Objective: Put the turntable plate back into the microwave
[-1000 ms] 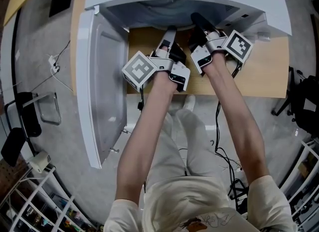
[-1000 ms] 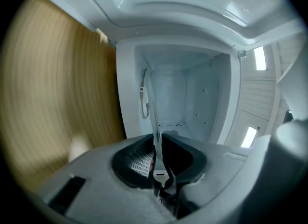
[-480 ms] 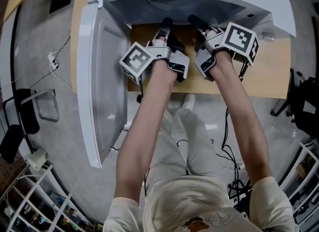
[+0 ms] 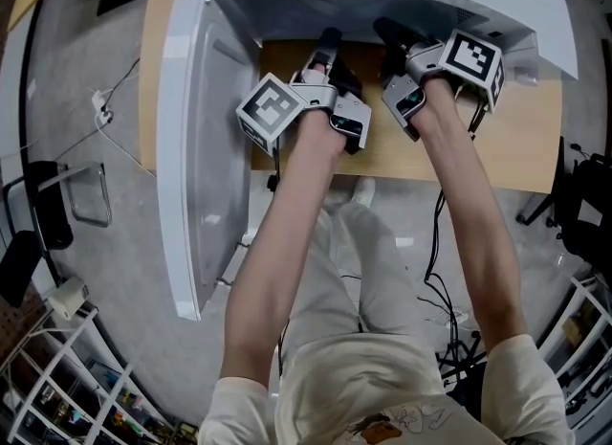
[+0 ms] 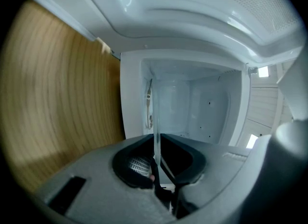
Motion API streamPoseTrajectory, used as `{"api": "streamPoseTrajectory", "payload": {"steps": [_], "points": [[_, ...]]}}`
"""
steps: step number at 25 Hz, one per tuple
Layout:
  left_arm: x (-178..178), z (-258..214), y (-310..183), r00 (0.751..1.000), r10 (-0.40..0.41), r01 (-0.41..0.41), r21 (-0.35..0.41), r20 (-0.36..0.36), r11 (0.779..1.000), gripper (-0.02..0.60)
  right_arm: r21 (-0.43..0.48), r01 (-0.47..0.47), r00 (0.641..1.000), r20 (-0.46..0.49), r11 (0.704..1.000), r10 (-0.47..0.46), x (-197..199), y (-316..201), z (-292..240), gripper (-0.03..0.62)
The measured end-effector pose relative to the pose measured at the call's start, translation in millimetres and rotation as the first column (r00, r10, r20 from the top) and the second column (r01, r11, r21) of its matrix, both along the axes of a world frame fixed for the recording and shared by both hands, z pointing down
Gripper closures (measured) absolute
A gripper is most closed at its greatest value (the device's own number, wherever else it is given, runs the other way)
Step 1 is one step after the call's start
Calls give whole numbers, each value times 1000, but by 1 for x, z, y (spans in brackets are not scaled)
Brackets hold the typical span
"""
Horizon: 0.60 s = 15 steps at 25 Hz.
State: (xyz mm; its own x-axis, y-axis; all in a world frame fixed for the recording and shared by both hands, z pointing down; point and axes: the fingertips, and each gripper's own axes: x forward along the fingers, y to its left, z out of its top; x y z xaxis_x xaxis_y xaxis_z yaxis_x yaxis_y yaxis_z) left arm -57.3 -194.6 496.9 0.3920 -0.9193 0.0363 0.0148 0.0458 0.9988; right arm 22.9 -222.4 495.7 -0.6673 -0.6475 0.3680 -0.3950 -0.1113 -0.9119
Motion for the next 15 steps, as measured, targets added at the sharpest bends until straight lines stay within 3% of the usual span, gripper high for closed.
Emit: {"api": "streamPoseTrajectory", "payload": {"steps": [7,8,10,13,15], "points": [[13,-1,1,997,74,-74,-1,24,997,551,-27,-104,993,-60,994,103,14,-3,-2,527],[10,-2,1,997,69,-69,-7,23,998,551,-41,-107,993,-45,993,105,9,2,-6,490],[4,-6,2,998,53,-53,-10,16,999,551,-75,-95,995,-17,993,94,-3,18,-11,464],[3,-8,1,999,51,-51,-13,12,999,552,-81,-37,999,-34,996,34,-21,34,-11,542],[4,-6,1,998,57,-57,-13,7,998,552,-79,-15,1000,-9,997,14,-27,34,-9,528]]}}
